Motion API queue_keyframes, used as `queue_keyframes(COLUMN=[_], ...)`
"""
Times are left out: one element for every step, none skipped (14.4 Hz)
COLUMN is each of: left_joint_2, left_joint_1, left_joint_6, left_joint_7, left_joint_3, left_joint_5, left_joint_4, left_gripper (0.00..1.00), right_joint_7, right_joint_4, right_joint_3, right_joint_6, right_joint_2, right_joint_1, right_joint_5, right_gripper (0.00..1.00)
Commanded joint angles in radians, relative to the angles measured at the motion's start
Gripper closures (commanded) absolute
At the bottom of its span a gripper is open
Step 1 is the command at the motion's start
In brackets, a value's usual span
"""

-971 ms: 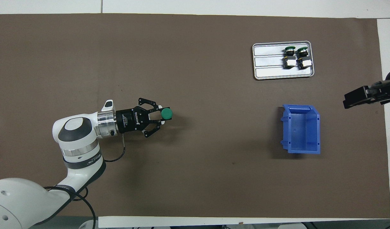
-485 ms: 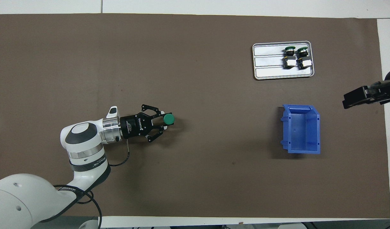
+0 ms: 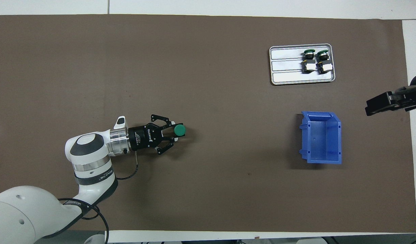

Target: Place and press button with both arms

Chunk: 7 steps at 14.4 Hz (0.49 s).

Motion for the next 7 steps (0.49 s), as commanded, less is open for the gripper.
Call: queue_keyframes(left_joint_2=[-0.014,-0.016,-0.018,-0.019,-0.021,-0.022,-0.028], left_joint_1=[-0.005,0.000,0.001,0.003,-0.003,-0.004,0.001], left_joint_6=[-0.003,-0.007,-0.009,-0.009,-0.001,-0.003,-0.003], left_joint_7=[0.027,0.027,0.027,0.028,0.031,0.034,0.037], left_joint_3=[0.004,0.004,0.004,0.004,0.005,0.005,0.005], left_joint_5=[-0.025,-0.025,-0.025,-0.025,-0.025,-0.025,-0.025], left_joint_4=[-0.028,-0.028,-0.028,-0.029,-0.031,-0.034,-0.037], left_gripper=[0.59,0.54,0.45,0.43,0.40,0.38,0.33], right_joint_7=[-0.025,-0.025,-0.025,-0.025,-0.025,-0.025,-0.025], right_joint_4=[-0.020,-0.020,-0.020,-0.020,-0.020,-0.020,-0.020], right_joint_3=[0.003,0.003,0.003,0.004,0.004,0.004,0.004], right_joint_6=[-0.001,-0.001,0.001,0.001,0.001,0.001,-0.001], right_joint_2=[-0.016,-0.018,-0.016,-0.016,-0.016,-0.016,-0.016], right_joint_1=[-0.001,-0.001,-0.001,-0.001,-0.001,-0.001,-0.001], right_joint_5=[-0.008,-0.008,-0.008,-0.008,-0.008,-0.008,-0.008], right_gripper=[0.01,0.01,0.01,0.01,0.01,0.01,0.01])
